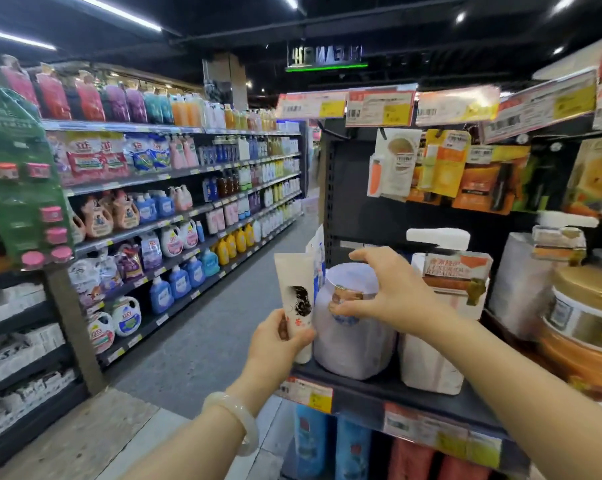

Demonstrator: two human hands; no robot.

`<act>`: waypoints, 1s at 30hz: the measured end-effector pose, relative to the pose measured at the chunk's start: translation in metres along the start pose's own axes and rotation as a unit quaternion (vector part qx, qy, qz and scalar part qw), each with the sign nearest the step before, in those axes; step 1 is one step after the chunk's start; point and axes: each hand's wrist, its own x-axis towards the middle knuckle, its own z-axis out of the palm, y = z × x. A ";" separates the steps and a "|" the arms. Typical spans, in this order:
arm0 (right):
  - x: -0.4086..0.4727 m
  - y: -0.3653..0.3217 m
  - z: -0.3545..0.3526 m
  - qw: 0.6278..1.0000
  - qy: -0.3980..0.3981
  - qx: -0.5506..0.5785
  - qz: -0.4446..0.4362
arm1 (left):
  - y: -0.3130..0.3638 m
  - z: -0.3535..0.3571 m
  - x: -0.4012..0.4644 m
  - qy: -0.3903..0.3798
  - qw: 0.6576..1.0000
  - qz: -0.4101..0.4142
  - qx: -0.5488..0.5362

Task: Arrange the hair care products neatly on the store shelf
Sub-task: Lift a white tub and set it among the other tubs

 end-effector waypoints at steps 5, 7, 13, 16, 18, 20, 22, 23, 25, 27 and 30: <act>0.004 0.001 0.023 0.994 -0.034 -0.030 0.099 | -0.013 -0.010 0.019 -0.080 0.997 0.015 -0.003; 0.005 -0.002 0.026 0.992 -0.007 -0.031 0.124 | -0.016 -0.013 0.024 -0.099 0.995 0.028 0.005; 0.005 -0.009 0.023 0.972 -0.004 0.022 0.235 | -0.018 -0.021 0.025 -0.143 0.988 0.060 0.006; 0.006 -0.010 0.022 0.965 -0.004 0.035 0.259 | -0.017 -0.022 0.026 -0.149 0.988 0.046 0.005; 0.006 -0.012 0.024 0.962 0.020 0.040 0.269 | -0.018 -0.022 0.026 -0.158 0.987 0.033 0.005; 0.003 -0.014 0.028 0.961 0.051 0.041 0.268 | -0.018 -0.022 0.025 -0.165 0.986 0.019 0.010; -0.002 -0.017 0.033 0.960 0.093 0.044 0.262 | -0.019 -0.022 0.025 -0.171 0.985 0.010 0.014; -0.005 -0.018 0.036 0.959 0.115 0.048 0.255 | -0.020 -0.021 0.026 -0.172 0.985 0.006 0.014; -0.012 -0.024 0.039 0.959 0.154 0.055 0.232 | -0.021 -0.021 0.025 -0.170 0.985 -0.001 0.004; -0.017 -0.031 0.040 0.961 0.178 0.048 0.207 | -0.019 -0.022 0.025 -0.172 0.985 -0.009 -0.014; -0.025 -0.039 0.031 0.960 0.192 0.068 0.190 | -0.017 -0.022 0.024 -0.183 0.983 -0.004 -0.025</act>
